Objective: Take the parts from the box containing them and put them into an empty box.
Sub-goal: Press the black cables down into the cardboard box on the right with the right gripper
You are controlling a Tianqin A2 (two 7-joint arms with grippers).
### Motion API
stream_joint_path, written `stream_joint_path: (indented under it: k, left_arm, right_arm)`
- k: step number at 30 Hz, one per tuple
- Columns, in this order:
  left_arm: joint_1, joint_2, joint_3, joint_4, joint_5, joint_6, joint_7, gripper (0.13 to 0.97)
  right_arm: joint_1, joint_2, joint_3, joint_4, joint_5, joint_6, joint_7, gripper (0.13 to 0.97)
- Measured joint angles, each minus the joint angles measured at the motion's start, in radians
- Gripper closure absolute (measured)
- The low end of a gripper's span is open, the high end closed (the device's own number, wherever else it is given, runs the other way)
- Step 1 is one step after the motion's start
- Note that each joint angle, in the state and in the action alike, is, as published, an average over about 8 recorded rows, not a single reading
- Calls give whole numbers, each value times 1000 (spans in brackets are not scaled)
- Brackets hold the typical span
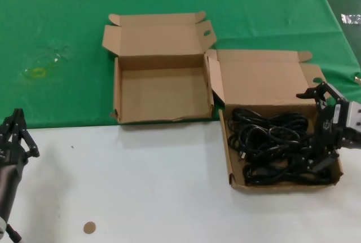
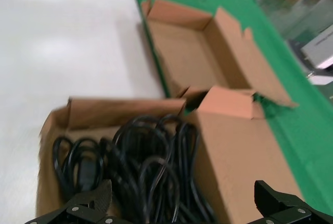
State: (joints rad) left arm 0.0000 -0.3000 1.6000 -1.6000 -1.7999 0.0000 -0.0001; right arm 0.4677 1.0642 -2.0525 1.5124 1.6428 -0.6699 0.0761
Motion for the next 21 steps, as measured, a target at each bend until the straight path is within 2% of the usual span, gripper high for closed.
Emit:
stream_joint_path:
  k: [10,21]
  left_arm:
    - [0,0,0,0,0,0,0,945]
    - [0,0,0,0,0,0,-1,945]
  right_arm:
    - [81,-80,-6,-94,-122,-140,-13,129]
    - [136,-162,-14,-166,-209,-224,-27,194]
